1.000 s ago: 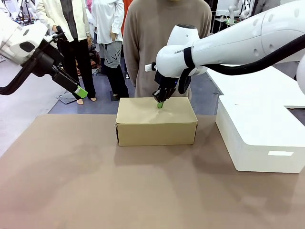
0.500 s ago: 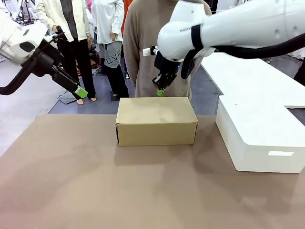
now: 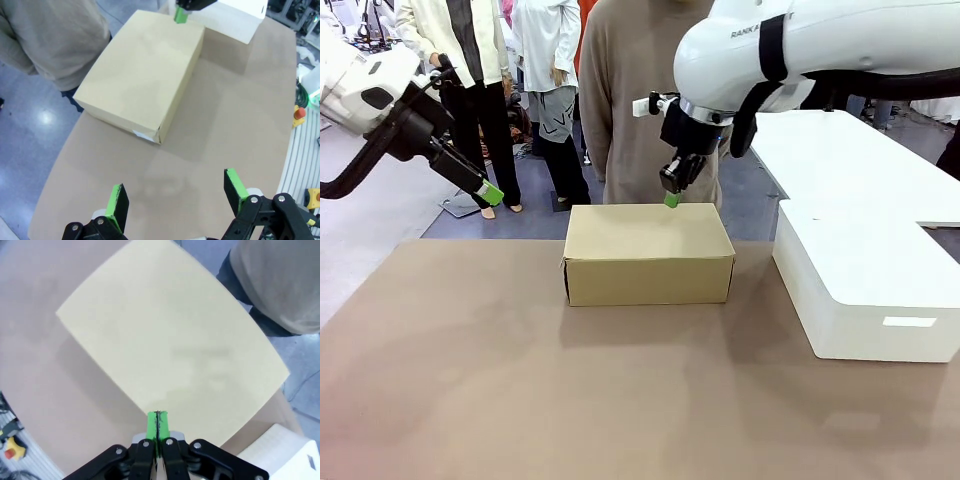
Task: Pack the shoes into the box.
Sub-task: Press down on the lid of the Shoes Box.
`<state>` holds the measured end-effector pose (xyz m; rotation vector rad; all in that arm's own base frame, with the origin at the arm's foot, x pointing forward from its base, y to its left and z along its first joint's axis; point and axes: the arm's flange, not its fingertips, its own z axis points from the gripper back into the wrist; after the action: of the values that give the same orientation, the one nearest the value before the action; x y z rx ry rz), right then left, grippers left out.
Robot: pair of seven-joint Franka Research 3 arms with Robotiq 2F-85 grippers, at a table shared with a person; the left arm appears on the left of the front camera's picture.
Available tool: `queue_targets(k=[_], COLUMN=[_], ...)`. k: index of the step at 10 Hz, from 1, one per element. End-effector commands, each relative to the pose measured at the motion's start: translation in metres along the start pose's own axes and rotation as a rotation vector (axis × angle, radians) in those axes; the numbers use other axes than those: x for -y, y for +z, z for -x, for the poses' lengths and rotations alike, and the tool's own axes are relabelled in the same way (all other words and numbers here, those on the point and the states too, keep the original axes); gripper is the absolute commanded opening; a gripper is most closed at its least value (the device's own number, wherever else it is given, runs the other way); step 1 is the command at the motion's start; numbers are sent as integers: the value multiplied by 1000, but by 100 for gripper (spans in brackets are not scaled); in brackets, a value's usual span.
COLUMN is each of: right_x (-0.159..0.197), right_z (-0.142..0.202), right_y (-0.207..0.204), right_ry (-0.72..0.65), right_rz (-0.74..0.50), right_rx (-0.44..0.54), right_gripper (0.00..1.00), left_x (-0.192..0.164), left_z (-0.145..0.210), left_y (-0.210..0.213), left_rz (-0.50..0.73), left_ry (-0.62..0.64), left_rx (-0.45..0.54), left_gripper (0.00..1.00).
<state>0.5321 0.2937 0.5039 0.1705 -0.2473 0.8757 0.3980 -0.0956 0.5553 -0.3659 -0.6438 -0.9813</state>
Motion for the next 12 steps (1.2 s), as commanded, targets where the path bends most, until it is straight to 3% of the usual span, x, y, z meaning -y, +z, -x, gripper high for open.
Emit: queue_targets(k=[1, 4, 9, 12], right_x=[-6, -20, -38, -47], right_z=[36, 74, 125, 141], right_y=[10, 33, 49, 50], right_ry=[33, 85, 0, -21], right_rz=[-11, -2, 78, 88], right_rx=[24, 11, 58, 66], right_gripper=[0, 0, 100, 100], left_x=[-1, -1, -1, -1], left_z=[0, 0, 0, 0], left_y=[1, 1, 1, 1], left_rz=[2, 2, 2, 2], left_ry=[1, 1, 1, 1], left_rx=[-2, -2, -2, -2], left_gripper=[100, 100, 100, 100])
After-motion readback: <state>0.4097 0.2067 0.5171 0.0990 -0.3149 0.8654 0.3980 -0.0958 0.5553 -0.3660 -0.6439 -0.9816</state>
